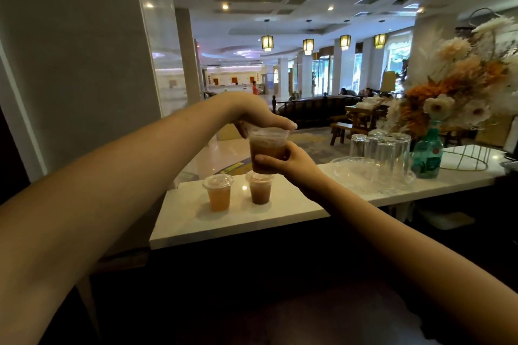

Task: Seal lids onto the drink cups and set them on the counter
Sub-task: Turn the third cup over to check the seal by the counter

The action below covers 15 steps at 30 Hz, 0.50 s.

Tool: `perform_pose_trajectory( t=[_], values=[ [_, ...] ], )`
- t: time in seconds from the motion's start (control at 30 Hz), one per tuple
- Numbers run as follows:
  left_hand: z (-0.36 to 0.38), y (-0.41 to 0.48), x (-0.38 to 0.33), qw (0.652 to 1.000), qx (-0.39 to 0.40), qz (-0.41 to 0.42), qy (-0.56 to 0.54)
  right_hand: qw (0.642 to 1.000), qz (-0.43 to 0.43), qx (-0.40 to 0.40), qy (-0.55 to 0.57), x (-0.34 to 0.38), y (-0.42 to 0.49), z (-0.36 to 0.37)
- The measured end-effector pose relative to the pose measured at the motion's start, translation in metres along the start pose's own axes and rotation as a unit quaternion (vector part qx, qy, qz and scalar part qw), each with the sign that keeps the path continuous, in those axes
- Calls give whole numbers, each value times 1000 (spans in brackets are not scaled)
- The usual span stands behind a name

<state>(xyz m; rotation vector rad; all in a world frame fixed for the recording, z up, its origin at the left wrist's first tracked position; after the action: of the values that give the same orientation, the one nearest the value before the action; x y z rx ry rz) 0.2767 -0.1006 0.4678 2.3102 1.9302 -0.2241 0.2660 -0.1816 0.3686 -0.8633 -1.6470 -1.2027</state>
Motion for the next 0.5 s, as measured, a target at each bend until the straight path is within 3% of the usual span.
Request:
perform_pose_trajectory(
  t=[0.2,0.5],
  values=[
    [-10,24,-10,996,26,53,-63,999,-12,-28,-30,5,22,-33],
    [10,96,-33,995,-29,77,-61,1000,10,-19,-19,-38,76,-90]
  ],
)
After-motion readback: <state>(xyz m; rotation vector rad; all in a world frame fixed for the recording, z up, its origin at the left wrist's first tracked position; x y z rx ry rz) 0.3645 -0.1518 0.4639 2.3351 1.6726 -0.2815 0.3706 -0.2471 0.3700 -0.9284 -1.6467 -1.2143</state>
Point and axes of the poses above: each hand's wrist, its own y-axis towards the middle knuckle, its own z-axis out of the palm, x = y × z, the point moved 8 cm from there along y, towards the middle knuckle, and after that the axes turned 1 degree about y, right-handed, at the moved point
